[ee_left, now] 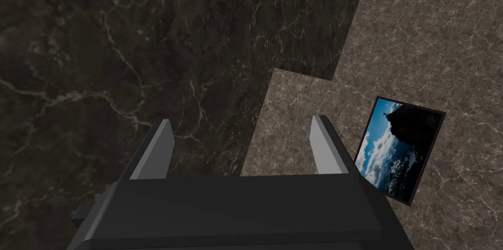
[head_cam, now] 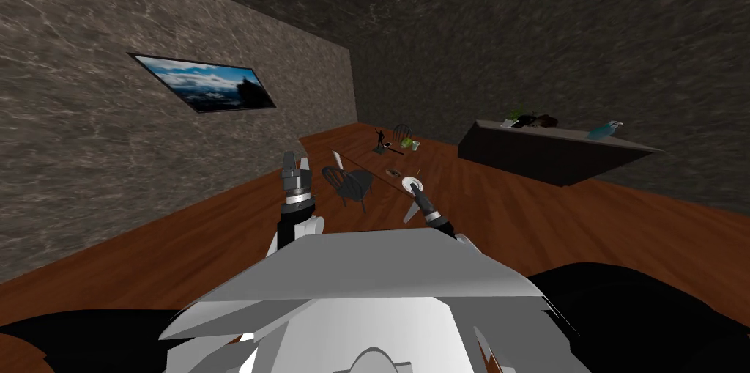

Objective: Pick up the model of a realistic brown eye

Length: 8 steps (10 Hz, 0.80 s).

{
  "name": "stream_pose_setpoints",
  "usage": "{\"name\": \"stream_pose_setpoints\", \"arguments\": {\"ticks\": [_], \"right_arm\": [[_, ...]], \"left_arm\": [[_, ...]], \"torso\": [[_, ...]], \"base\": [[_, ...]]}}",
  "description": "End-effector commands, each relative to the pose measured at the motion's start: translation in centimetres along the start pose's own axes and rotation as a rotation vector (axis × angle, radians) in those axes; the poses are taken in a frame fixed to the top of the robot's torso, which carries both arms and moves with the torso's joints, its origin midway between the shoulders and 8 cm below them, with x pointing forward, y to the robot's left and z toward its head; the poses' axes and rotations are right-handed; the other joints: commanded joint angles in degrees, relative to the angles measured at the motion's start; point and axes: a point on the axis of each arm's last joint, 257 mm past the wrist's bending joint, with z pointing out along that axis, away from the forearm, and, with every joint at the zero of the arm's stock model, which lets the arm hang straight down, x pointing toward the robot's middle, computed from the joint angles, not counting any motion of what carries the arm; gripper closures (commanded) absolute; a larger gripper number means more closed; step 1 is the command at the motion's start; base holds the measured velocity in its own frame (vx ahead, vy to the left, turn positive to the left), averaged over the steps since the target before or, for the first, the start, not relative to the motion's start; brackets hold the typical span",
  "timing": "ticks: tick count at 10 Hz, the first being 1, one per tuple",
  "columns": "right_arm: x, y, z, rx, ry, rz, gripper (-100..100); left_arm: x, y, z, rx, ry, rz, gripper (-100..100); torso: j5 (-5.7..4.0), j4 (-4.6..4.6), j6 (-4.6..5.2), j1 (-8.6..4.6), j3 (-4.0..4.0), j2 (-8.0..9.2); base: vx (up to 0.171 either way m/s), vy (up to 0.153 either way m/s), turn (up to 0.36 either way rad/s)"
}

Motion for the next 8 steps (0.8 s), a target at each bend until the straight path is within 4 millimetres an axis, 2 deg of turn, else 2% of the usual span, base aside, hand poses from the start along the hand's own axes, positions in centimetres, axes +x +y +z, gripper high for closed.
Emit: {"name": "stream_pose_setpoints", "arguments": {"ticks": [1, 2, 3, 6, 8], "right_arm": [[1.5, -2.5, -1.2, 0.053, 0.067, -0.037, -100], [1.6, -3.5, -1.6, 0.074, 0.074, -0.04, -100], [2.8, -5.1, -2.9, 0.11, 0.131, -0.073, -100], [3.9, -9.6, -5.9, 0.21, 0.207, -0.119, -100], [5.6, -13.7, -10.1, 0.302, 0.331, -0.201, -100]], "left_arm": [[0.0, 0.0, 0.0, 0.0, 0.0, 0.0, 0], [0.0, 0.0, 0.0, 0.0, 0.0, 0.0, 0], [0.0, 0.0, 0.0, 0.0, 0.0, 0.0, 0], [0.0, 0.0, 0.0, 0.0, 0.0, 0.0, 0], [0.0, 0.0, 0.0, 0.0, 0.0, 0.0, 0]], "torso": [[0.0, 0.0, 0.0, 0.0, 0.0, 0.0], [0.01, 0.0, -0.03, 0.05, 0.02, 0.03], [0.0, 0.0, 0.01, 0.04, 0.0, 0.0], [0.02, -0.01, -0.02, 0.09, -0.03, -0.04], [0.02, -0.02, -0.01, 0.09, -0.04, -0.08]], "base": [[-0.045, 0.058, 0.196], [-0.031, 0.051, 0.077], [-0.025, 0.072, 0.164], [-0.018, 0.064, 0.117], [-0.004, 0.095, 0.204]]}}
